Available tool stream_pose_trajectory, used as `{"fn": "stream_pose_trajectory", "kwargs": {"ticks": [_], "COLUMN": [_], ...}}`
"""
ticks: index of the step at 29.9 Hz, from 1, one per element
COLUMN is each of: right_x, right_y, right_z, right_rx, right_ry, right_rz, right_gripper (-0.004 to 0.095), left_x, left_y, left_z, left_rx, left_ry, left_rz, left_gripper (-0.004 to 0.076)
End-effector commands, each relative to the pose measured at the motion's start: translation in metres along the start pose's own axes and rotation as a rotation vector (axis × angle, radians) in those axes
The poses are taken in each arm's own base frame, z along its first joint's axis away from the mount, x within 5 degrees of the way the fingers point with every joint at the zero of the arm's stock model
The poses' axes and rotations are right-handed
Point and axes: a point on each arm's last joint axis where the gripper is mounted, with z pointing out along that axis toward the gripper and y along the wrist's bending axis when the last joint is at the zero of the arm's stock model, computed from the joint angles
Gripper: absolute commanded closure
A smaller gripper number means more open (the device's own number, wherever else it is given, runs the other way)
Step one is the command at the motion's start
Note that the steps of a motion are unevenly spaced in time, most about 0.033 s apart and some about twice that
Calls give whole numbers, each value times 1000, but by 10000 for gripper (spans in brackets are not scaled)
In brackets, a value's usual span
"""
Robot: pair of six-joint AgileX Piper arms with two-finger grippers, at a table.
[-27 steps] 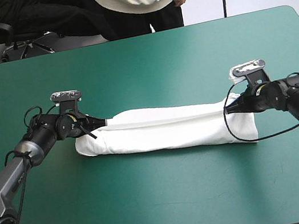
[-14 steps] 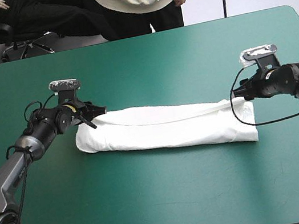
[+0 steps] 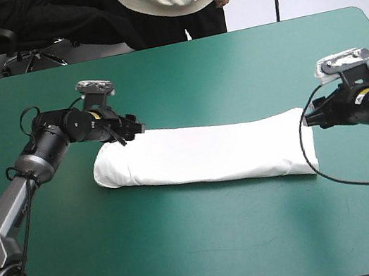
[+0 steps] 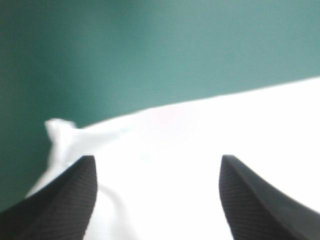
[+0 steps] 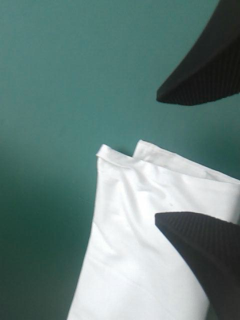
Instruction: Fold the cloth
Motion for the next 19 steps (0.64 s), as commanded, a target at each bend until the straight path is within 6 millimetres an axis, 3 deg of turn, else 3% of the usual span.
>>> {"fn": "stream_pose_trajectory", "kwargs": {"ticks": [1, 6, 10, 13, 16, 19], "right_x": [11, 37, 44, 44, 43, 43], "right_y": [1, 5, 5, 4, 4, 3], "right_z": [-16, -2, 9, 15, 24, 35], "right_rx": [12, -15, -13, -8, -10, -11], "right_ry": [-39, -2, -21, -28, -10, 17], "right_rz": [3, 50, 71, 83, 102, 125], "right_gripper": [343, 351, 354, 366, 368, 368], "left_x": [-11, -14, -9, -2, 6, 12], "left_y": [-37, -72, -85, -92, -96, -95], "left_z": [-22, -15, 12, 40, 68, 88], "left_rx": [194, 339, 357, 390, 398, 397], "left_ry": [-73, -118, -74, -7, 37, 70], "left_rz": [79, 102, 103, 61, 47, 16], "left_gripper": [275, 341, 358, 490, 745, 740]}}
